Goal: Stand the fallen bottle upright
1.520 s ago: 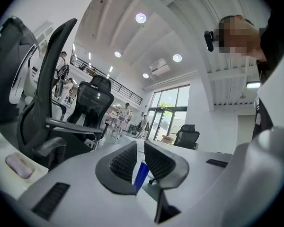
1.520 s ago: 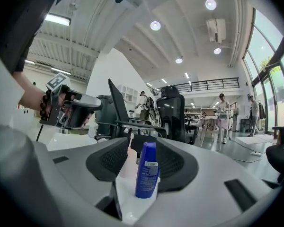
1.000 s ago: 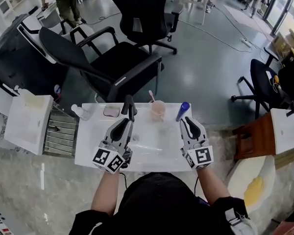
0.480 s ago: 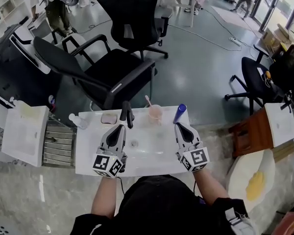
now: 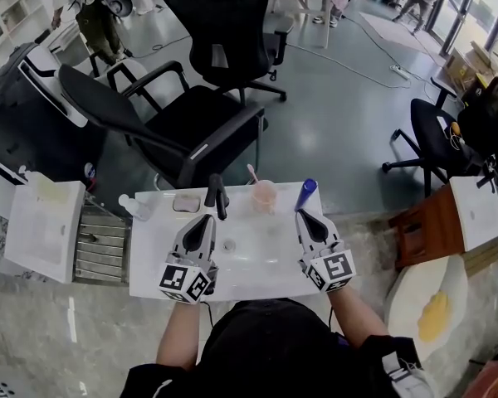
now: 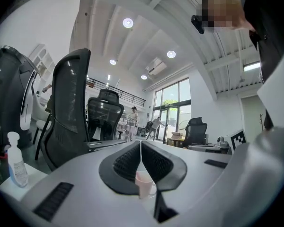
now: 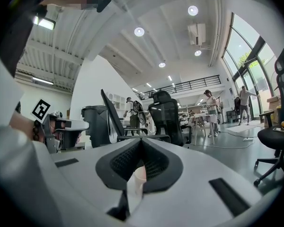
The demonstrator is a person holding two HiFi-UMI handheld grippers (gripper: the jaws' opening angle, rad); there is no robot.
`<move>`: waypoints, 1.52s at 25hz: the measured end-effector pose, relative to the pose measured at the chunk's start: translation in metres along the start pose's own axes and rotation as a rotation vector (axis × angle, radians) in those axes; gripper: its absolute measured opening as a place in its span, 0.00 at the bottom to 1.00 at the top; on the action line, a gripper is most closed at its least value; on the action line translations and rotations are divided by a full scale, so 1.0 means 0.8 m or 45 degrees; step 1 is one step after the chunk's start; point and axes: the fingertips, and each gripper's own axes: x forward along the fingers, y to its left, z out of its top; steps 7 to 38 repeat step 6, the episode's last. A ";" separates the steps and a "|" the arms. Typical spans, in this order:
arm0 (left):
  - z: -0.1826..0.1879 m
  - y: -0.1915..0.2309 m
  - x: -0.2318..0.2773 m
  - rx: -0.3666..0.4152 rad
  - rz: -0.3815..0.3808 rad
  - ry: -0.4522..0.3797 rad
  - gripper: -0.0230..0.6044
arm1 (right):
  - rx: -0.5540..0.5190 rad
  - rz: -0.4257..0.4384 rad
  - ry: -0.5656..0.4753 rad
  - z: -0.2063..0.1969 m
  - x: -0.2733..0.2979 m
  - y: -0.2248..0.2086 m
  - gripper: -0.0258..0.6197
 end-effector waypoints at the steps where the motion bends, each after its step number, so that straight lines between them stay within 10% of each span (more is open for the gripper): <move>1: 0.001 -0.001 0.000 0.000 -0.005 0.000 0.08 | 0.006 0.005 0.001 0.000 0.000 0.001 0.09; 38: 0.004 -0.003 -0.004 -0.005 -0.011 0.002 0.08 | 0.091 0.025 -0.003 0.003 0.000 0.007 0.09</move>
